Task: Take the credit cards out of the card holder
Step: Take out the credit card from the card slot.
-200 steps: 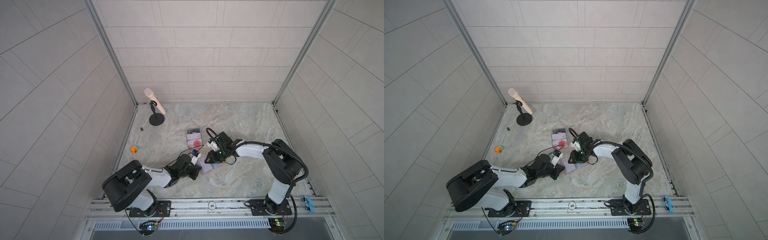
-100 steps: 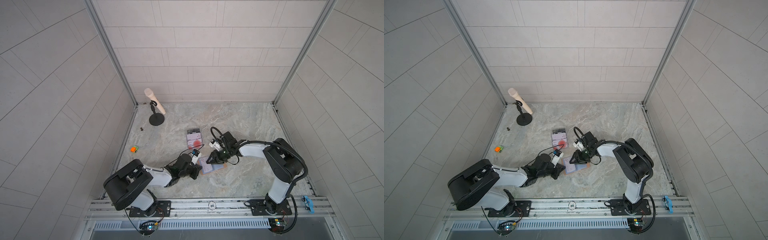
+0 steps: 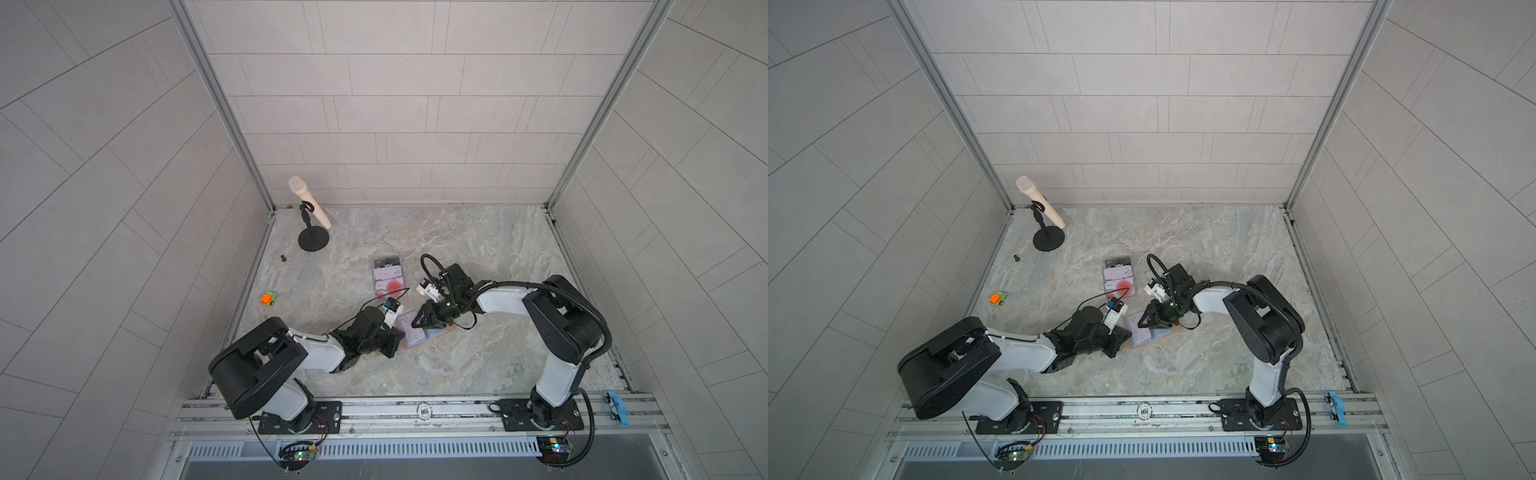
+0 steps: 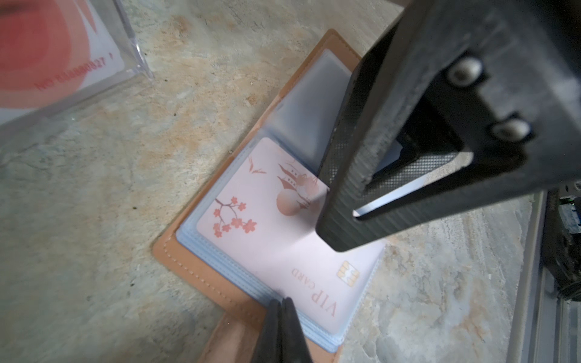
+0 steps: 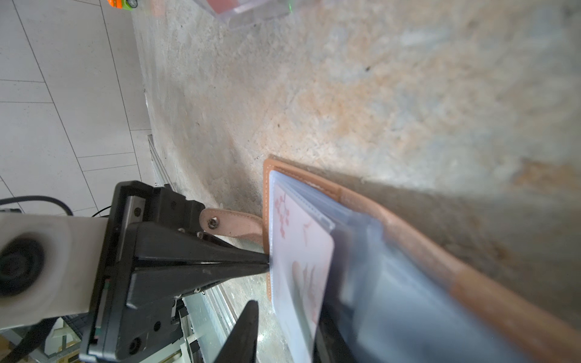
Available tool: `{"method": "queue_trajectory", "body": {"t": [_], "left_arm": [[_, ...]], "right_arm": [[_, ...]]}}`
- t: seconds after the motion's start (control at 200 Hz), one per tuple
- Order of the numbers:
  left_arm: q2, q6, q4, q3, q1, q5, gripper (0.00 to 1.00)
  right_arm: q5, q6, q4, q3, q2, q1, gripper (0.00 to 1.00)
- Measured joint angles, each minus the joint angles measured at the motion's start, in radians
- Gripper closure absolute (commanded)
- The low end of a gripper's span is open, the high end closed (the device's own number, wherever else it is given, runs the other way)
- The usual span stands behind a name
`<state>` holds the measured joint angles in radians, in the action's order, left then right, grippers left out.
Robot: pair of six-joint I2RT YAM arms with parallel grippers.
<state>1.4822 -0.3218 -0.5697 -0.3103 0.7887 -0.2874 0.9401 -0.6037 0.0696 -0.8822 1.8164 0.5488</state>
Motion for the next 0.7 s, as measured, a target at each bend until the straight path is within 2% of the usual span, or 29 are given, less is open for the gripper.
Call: {"method": "queue_trajectory", "body": {"t": [0.701], "left_arm": [[-0.070,-0.005,0.112,-0.066,0.004,0.059,1.00]], "right_arm": [[0.004,-0.045,-0.069,0.006,0.037,0.001,0.79]]}}
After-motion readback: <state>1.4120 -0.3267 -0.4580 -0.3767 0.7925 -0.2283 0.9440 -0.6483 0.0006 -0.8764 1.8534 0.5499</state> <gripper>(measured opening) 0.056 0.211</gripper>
